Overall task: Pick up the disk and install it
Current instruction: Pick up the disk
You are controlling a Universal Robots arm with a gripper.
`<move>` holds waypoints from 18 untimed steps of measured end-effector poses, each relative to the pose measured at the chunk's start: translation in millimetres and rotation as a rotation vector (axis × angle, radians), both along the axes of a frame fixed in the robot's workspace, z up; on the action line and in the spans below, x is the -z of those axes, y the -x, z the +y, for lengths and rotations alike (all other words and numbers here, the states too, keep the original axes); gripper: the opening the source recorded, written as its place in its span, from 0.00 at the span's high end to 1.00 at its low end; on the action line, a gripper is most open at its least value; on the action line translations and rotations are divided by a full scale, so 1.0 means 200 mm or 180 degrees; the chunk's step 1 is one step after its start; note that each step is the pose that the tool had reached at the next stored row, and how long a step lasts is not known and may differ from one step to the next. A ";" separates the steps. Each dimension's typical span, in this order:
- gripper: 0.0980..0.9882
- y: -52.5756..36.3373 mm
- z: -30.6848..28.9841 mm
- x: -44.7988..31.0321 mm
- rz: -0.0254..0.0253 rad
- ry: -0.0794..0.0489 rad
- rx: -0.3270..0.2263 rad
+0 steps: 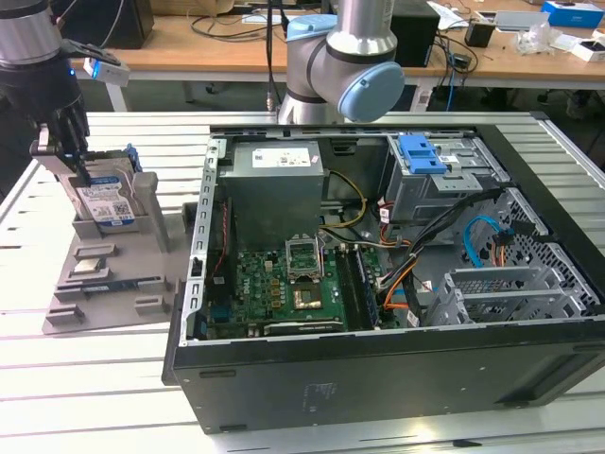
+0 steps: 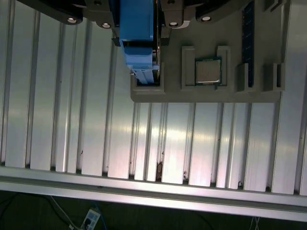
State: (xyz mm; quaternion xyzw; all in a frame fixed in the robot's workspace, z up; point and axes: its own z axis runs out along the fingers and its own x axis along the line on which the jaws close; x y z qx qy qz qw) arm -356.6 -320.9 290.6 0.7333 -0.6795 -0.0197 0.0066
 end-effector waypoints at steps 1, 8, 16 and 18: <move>0.70 0.000 0.000 0.000 0.0000 0.0002 0.0061; 0.70 0.000 0.000 0.000 0.0000 0.0002 0.0224; 0.70 0.000 0.000 -0.083 0.0000 0.0002 0.0190; 0.70 0.000 0.000 -0.107 0.0000 0.0002 0.0190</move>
